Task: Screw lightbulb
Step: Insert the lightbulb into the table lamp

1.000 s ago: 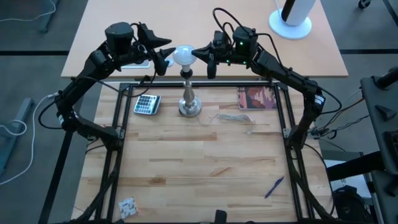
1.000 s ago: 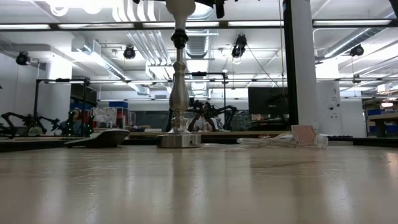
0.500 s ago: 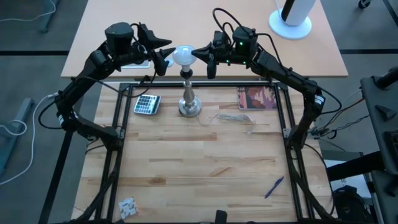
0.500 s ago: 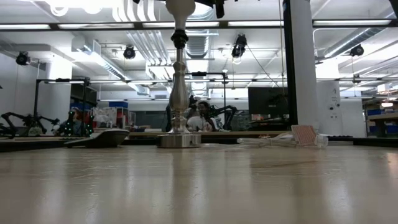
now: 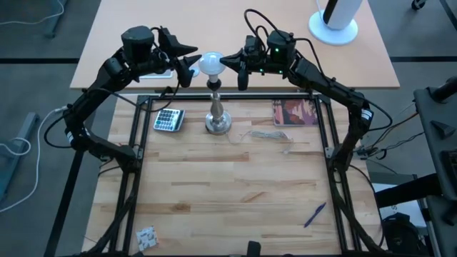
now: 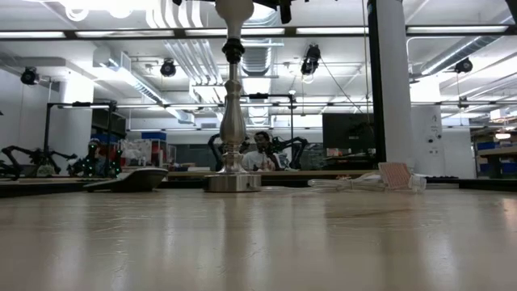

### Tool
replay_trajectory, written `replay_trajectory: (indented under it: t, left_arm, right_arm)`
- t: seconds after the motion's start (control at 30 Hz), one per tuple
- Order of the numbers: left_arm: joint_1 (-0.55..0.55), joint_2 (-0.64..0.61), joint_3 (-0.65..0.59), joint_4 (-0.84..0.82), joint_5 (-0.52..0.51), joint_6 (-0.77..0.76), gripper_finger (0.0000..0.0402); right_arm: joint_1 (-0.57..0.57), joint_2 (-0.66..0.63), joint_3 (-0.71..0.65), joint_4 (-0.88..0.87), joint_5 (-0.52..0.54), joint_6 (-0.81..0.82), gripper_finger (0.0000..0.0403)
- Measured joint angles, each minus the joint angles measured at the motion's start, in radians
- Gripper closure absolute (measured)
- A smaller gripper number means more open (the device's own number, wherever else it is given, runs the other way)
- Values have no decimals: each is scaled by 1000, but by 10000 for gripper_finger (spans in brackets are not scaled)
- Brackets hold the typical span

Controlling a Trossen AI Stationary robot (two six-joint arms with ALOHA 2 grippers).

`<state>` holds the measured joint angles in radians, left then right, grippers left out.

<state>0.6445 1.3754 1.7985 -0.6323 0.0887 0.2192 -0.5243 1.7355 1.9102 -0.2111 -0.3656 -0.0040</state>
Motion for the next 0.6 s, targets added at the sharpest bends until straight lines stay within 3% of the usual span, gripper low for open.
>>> replay_trajectory:
  t: [0.6]
  left_arm:
    - [0,0,-1,-3,0,0,243]
  right_arm:
    - [0,0,0,0,0,0,403]
